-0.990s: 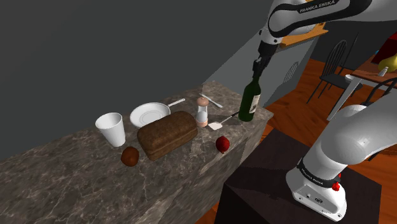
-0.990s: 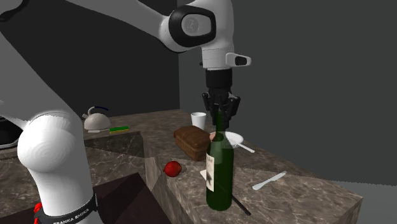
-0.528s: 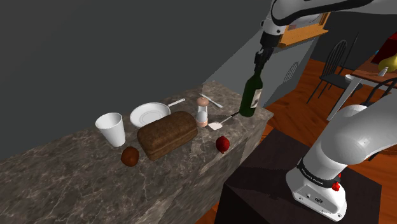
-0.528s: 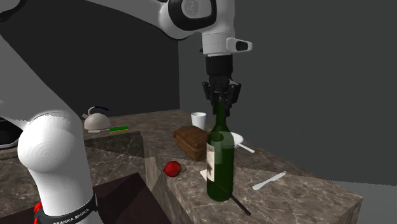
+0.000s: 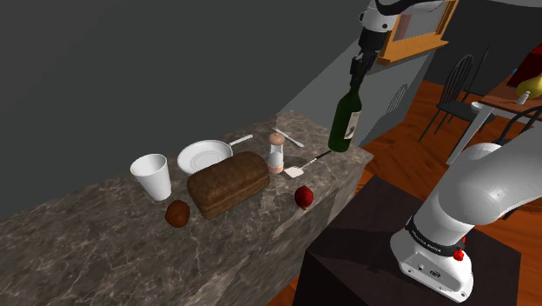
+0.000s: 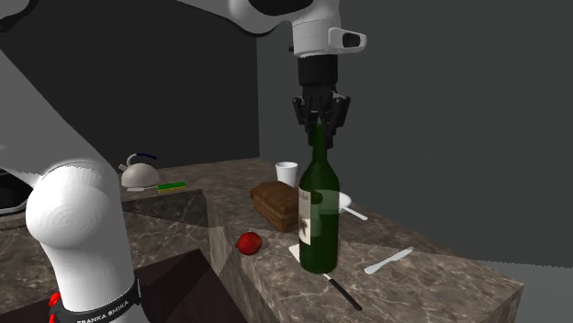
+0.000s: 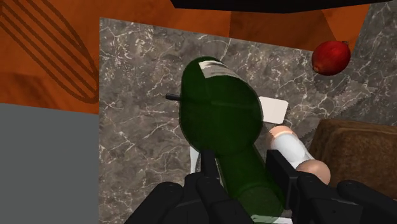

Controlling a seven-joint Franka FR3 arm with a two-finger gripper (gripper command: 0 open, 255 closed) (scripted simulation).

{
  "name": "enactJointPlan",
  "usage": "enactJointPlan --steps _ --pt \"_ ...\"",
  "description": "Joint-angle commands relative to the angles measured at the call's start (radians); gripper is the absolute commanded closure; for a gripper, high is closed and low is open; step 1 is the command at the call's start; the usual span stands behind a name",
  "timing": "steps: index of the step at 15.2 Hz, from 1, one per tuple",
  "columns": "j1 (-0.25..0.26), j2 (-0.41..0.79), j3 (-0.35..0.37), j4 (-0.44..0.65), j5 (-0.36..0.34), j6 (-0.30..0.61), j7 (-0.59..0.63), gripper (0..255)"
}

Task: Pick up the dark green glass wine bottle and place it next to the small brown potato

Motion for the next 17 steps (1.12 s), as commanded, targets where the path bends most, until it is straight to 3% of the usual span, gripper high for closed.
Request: enactJointPlan --steps 1,17 --pt "0.001 -0.002 0.004 0.026 0.001 -0.028 0.001 255" --pt "0.013 0.043 0.014 0.281 0.019 -0.238 -0.004 255"
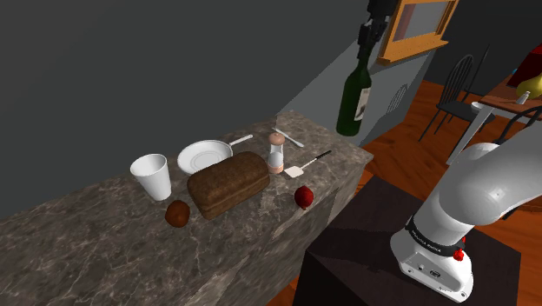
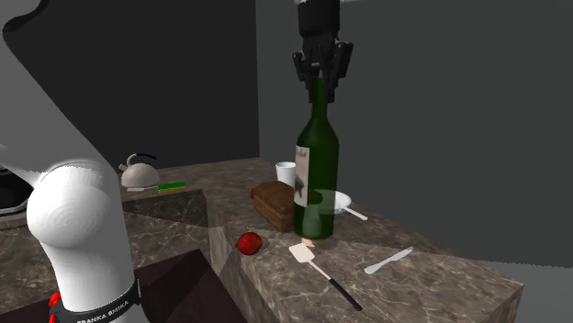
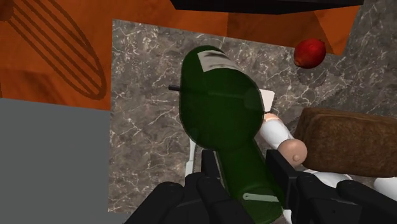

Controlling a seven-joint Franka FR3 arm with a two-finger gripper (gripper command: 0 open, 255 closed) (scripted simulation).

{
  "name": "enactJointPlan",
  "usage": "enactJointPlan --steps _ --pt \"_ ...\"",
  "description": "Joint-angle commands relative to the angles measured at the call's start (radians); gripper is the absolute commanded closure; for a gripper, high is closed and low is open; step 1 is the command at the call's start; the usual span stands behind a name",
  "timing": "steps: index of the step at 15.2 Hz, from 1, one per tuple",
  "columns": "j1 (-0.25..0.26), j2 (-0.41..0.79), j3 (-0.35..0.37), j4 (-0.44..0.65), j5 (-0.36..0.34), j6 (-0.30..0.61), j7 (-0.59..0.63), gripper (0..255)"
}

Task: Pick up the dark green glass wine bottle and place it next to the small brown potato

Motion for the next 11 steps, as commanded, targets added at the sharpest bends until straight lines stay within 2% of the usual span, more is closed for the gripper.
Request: enactJointPlan --steps 1,11 --pt "0.002 0.008 0.002 0.035 0.003 -0.027 0.000 255" --pt "0.009 0.069 -0.001 0.230 0.017 -0.162 -0.009 255"
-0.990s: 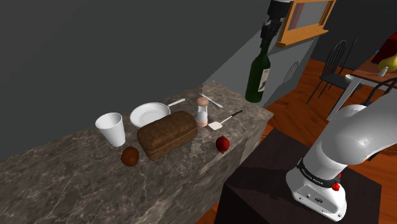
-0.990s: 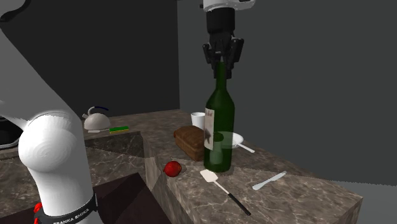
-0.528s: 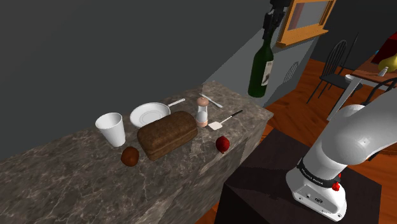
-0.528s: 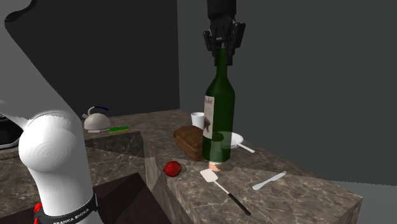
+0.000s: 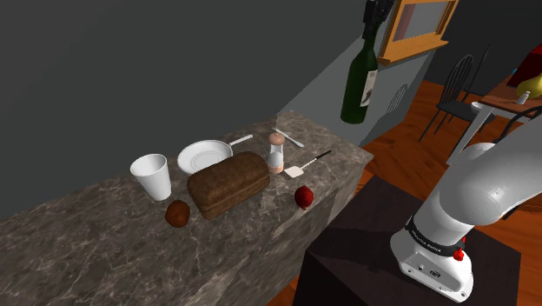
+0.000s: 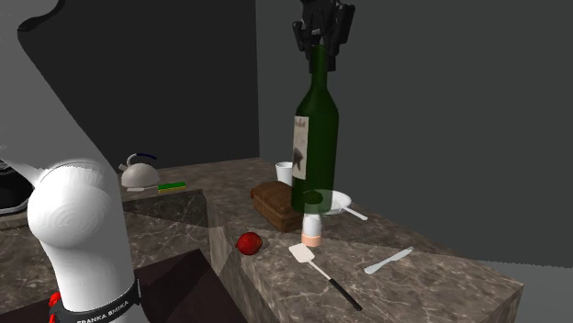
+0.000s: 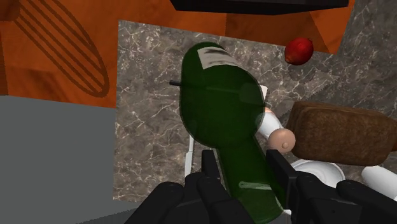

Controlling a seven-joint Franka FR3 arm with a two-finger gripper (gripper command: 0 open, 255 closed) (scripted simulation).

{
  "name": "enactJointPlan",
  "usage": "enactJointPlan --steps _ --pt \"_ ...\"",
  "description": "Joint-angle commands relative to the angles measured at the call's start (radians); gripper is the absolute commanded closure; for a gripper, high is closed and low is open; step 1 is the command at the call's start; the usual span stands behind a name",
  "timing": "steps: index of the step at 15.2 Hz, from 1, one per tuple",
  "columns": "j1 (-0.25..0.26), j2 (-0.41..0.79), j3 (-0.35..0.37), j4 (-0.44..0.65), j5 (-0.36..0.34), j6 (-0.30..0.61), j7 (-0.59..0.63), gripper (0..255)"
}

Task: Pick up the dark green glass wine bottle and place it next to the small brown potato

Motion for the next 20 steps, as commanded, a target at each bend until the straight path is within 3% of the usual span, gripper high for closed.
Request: enactJointPlan --steps 1,12,20 --pt "0.002 0.015 -0.001 0.042 0.004 -0.027 -0.002 255" --pt "0.007 0.120 -0.017 0.310 0.029 -0.193 -0.022 255" --pt "0.003 0.238 -0.046 0.568 0.064 -0.339 -0.049 255"
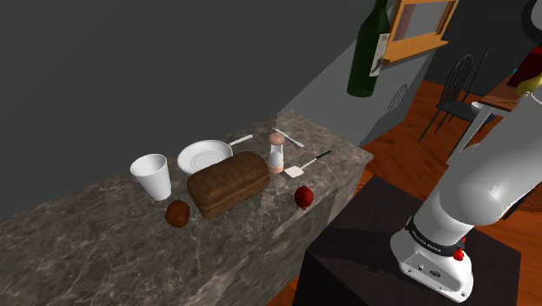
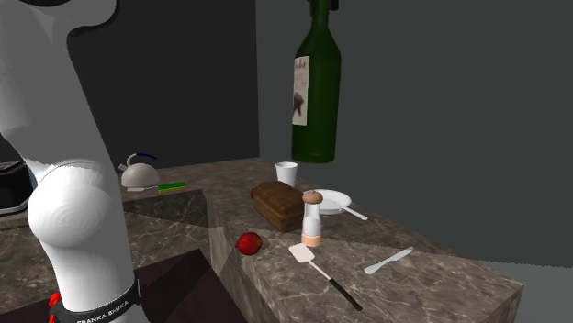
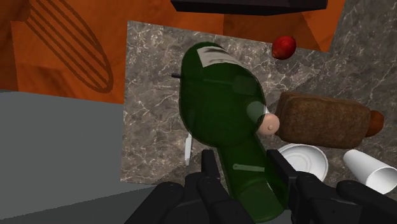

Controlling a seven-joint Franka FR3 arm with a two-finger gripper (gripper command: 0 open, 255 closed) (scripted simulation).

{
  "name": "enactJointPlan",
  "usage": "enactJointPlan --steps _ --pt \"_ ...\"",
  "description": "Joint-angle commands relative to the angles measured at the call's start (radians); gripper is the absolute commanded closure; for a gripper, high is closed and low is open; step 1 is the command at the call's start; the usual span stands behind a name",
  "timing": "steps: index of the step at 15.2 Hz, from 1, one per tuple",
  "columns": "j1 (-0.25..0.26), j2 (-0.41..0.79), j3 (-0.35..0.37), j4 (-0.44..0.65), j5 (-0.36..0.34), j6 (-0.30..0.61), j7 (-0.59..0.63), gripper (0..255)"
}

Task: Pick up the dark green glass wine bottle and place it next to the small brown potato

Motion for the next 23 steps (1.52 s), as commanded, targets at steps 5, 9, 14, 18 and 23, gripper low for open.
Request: enactJointPlan --steps 5,9,14,18,23 --pt "-0.021 0.132 -0.041 0.266 0.055 -0.143 -0.034 255" --pt "0.048 0.008 0.057 0.048 0.001 -0.039 0.104 255" --pt "0.099 -0.075 0.155 -0.128 -0.013 0.055 0.250 255" --pt "0.131 -0.108 0.225 -0.227 -0.009 0.120 0.354 255" --pt "0.169 -0.117 0.305 -0.313 0.001 0.195 0.475 255"
